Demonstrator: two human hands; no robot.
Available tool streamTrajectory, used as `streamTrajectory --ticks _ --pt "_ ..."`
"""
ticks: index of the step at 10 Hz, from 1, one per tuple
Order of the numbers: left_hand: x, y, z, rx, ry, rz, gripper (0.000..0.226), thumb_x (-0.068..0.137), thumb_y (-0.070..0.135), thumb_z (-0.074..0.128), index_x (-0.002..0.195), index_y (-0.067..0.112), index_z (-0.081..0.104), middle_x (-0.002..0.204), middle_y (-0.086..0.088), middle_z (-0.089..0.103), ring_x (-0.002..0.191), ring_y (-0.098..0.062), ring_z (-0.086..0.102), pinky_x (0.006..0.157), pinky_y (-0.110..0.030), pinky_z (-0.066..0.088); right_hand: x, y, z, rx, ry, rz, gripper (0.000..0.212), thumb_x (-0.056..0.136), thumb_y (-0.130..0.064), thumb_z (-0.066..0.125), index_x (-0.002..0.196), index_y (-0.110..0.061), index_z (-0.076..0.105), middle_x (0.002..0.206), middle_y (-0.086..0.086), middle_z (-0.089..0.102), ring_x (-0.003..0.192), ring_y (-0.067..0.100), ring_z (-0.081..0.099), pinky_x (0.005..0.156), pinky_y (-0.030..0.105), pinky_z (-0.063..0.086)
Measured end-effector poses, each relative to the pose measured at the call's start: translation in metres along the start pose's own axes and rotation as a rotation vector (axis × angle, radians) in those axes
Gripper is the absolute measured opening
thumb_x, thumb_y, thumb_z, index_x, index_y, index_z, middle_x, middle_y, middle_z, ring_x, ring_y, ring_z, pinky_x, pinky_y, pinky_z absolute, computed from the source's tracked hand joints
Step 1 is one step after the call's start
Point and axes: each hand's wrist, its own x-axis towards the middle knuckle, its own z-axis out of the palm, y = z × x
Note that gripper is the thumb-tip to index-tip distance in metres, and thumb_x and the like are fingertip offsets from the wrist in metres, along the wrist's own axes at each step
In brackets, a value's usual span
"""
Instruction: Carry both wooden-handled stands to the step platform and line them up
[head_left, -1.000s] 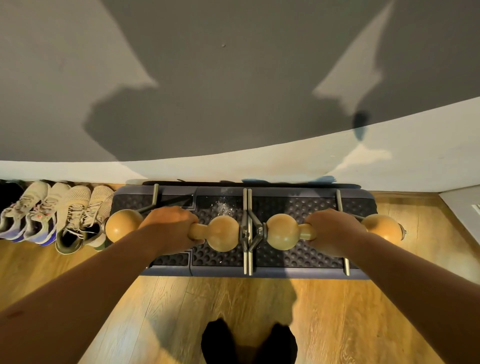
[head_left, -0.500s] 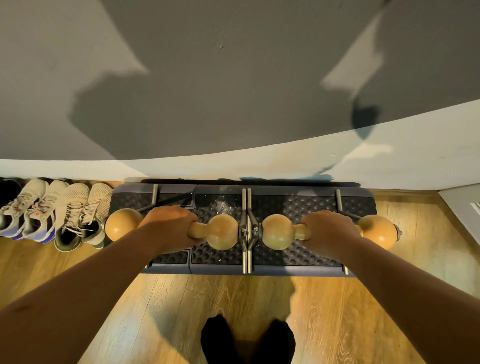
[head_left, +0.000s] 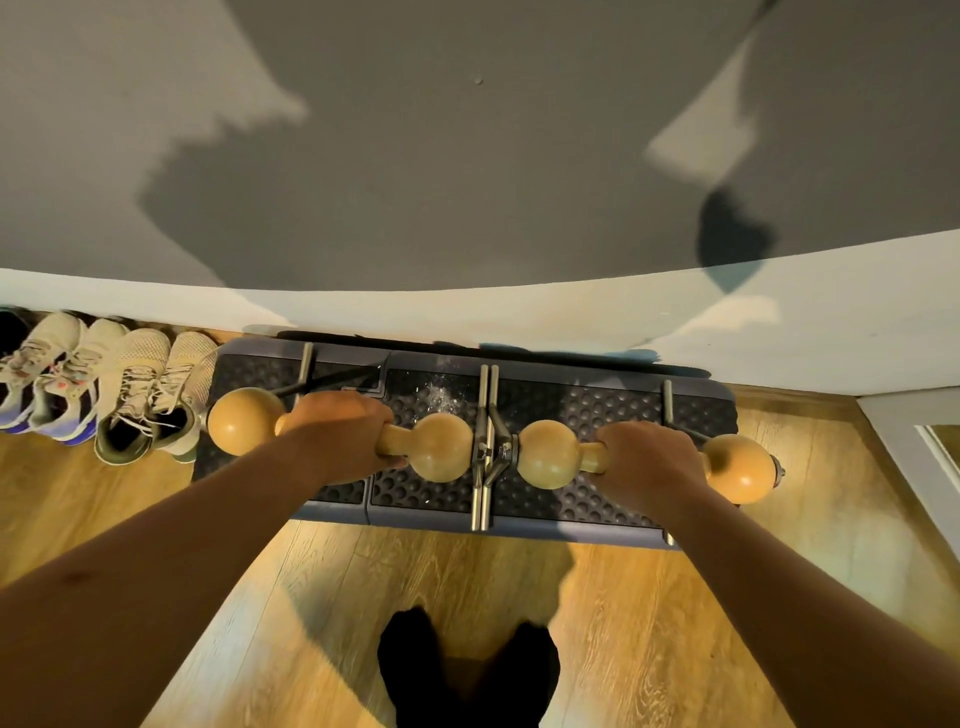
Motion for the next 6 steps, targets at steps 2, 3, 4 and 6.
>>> streamTrajectory --ticks 2,3,4,6 --pt "-0.004 0.0 0.001 -0.021 0.044 0.024 0.038 0.089 0.073 0.054 0.103 0.038 0.06 0.079 0.018 0.056 0.076 -0.005 0.059 0.076 -0.031 0.055 -0.002 -0.001 0.006 0.039 0.068 -0.039 0.028 0.083 -0.05 0.076 0.098 -0.035 0.058 0.091 -0.009 0.064 0.09 0.018 0.063 0.089 0.043 0.05" --pt "-0.006 0.0 0.002 -0.067 0.057 0.006 0.043 0.087 0.073 0.058 0.112 0.038 0.059 0.089 0.017 0.061 0.084 -0.007 0.06 0.081 -0.034 0.054 -0.006 0.0 0.004 0.062 0.068 -0.043 0.057 0.076 -0.061 0.079 0.122 -0.035 0.058 0.111 -0.004 0.065 0.108 0.024 0.061 0.094 0.046 0.048" --pt "-0.012 -0.002 0.004 -0.061 0.07 0.035 0.075 0.078 0.082 0.056 0.14 0.04 0.046 0.127 0.01 0.061 0.118 -0.018 0.056 0.104 -0.045 0.045 -0.009 0.0 -0.004 0.116 0.005 -0.031 0.098 0.07 -0.065 0.083 0.152 -0.036 0.038 0.136 0.002 0.058 0.128 0.03 0.052 0.103 0.049 0.046" --pt "-0.04 0.013 -0.03 -0.137 -0.026 0.117 0.113 0.061 0.104 0.02 0.156 0.044 0.026 0.16 0.01 0.041 0.146 -0.02 0.035 0.121 -0.048 0.02 -0.029 -0.01 -0.03 0.225 -0.048 -0.079 0.118 0.069 -0.062 0.087 0.163 -0.036 0.02 0.141 0.005 0.053 0.135 0.03 0.046 0.107 0.047 0.043"
